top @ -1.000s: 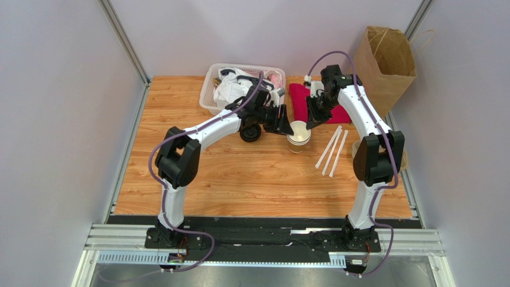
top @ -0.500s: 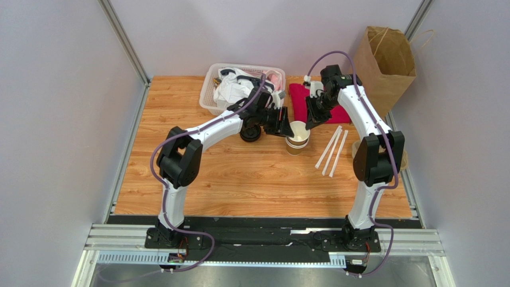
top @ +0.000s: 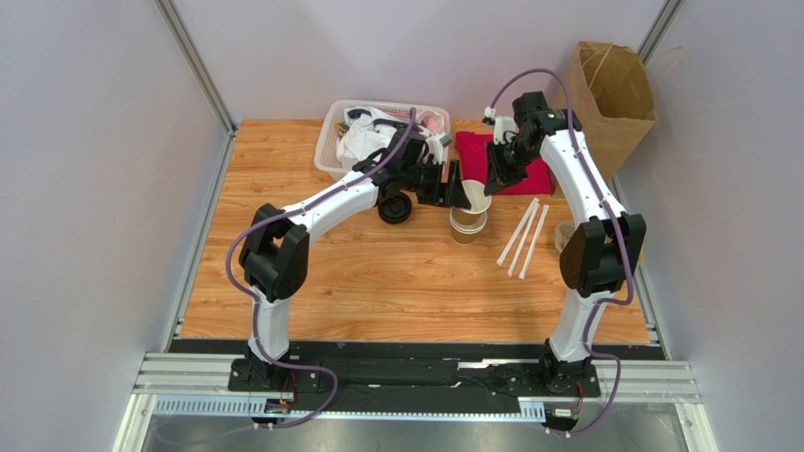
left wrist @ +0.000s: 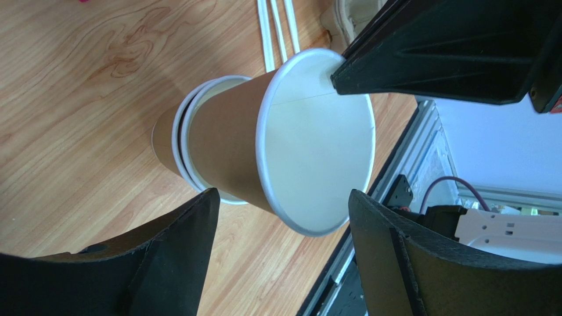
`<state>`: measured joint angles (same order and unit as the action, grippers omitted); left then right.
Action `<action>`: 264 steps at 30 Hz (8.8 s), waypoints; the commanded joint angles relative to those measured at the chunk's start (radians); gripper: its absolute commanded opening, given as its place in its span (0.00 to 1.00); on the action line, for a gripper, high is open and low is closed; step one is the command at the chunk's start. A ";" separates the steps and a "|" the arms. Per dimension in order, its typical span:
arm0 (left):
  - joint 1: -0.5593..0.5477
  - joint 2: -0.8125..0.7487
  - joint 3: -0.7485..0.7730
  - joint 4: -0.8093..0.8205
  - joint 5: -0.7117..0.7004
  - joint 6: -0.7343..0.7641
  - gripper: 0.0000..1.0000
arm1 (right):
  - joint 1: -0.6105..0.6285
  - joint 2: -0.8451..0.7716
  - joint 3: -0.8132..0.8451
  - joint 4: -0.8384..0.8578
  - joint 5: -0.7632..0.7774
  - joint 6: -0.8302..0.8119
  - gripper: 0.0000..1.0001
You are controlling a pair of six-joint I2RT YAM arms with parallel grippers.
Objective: Pack the takeout coffee
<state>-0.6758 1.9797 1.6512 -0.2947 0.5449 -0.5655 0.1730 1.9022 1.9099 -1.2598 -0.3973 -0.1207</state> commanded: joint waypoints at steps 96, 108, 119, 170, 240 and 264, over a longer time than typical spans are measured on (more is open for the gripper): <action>0.180 -0.177 -0.200 -0.115 -0.658 0.299 0.48 | 0.272 0.026 0.046 0.260 0.172 0.115 0.54; 0.179 -0.068 -0.163 -0.072 -0.628 0.285 0.47 | 0.272 0.023 0.011 0.275 0.183 0.110 0.54; 0.173 0.008 -0.116 -0.084 -0.639 0.277 0.47 | 0.270 0.032 0.006 0.275 0.190 0.110 0.54; 0.177 -0.030 -0.117 -0.112 -0.594 0.222 0.00 | 0.289 0.228 0.060 0.379 -0.003 0.291 0.48; 0.220 -0.316 -0.168 -0.152 -0.435 0.236 0.64 | 0.358 0.278 0.176 0.441 0.112 0.317 0.00; 0.043 -1.184 -0.398 -0.586 0.054 1.792 0.97 | 0.411 -0.236 -0.207 0.249 -0.463 0.124 0.00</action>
<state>-0.5461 0.7818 1.2701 -0.7525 0.6014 0.8627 0.5308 1.7176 1.7866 -0.9428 -0.7433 0.0391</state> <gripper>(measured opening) 0.977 0.034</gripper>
